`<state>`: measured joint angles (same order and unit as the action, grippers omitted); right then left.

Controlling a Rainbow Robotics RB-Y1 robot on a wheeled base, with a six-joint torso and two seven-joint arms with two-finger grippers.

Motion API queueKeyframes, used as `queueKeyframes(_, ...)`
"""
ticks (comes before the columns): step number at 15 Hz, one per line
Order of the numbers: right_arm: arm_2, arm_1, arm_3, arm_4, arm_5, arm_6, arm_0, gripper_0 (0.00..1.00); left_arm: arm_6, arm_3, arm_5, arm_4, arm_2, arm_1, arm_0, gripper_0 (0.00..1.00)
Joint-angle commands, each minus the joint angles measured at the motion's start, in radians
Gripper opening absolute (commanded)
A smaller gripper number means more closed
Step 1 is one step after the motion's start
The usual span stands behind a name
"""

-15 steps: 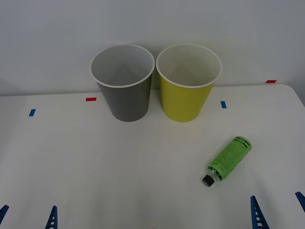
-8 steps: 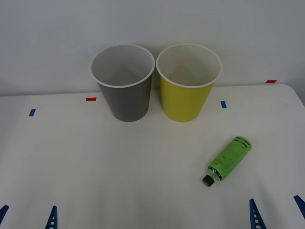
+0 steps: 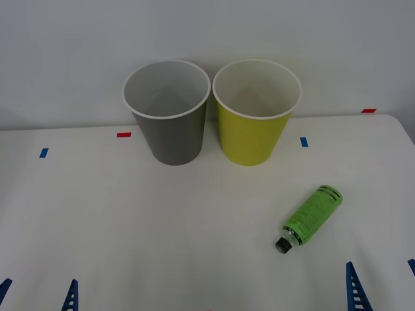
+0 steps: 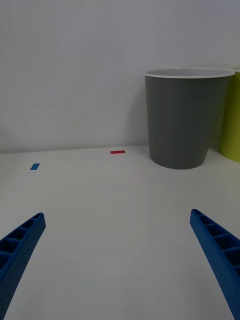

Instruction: Put cans in the gray bin and PET bottles in the light green bin.

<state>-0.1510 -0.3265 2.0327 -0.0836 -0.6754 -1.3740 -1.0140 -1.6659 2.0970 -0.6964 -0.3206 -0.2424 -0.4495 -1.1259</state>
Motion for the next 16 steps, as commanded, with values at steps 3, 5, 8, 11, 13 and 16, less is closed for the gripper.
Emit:
queueKeyframes(3,0.053,0.03,0.235,-0.091,0.432,-0.004,0.026,1.0,0.0,0.0,0.0,0.0,0.0,0.0,0.0,1.0)
queueKeyframes(5,0.083,0.037,0.302,-0.122,0.62,0.015,0.086,1.0,0.0,0.0,0.0,0.0,0.0,0.0,0.0,1.0)
queueKeyframes(8,0.126,0.046,0.347,-0.137,0.844,0.13,0.181,1.0,0.0,0.0,0.0,0.0,0.0,0.0,0.0,1.0)
queueKeyframes(11,0.163,0.043,0.397,-0.139,1.103,0.282,0.296,1.0,0.0,0.0,0.0,0.0,0.0,0.0,0.0,1.0)
queueKeyframes(13,0.18,0.038,0.399,-0.137,1.245,0.403,0.38,1.0,0.0,0.0,0.0,0.0,0.0,0.0,0.0,1.0)
queueKeyframes(16,0.182,0.029,0.4,-0.094,1.459,0.578,0.496,1.0,0.0,0.0,0.0,0.0,0.0,0.0,0.0,1.0)
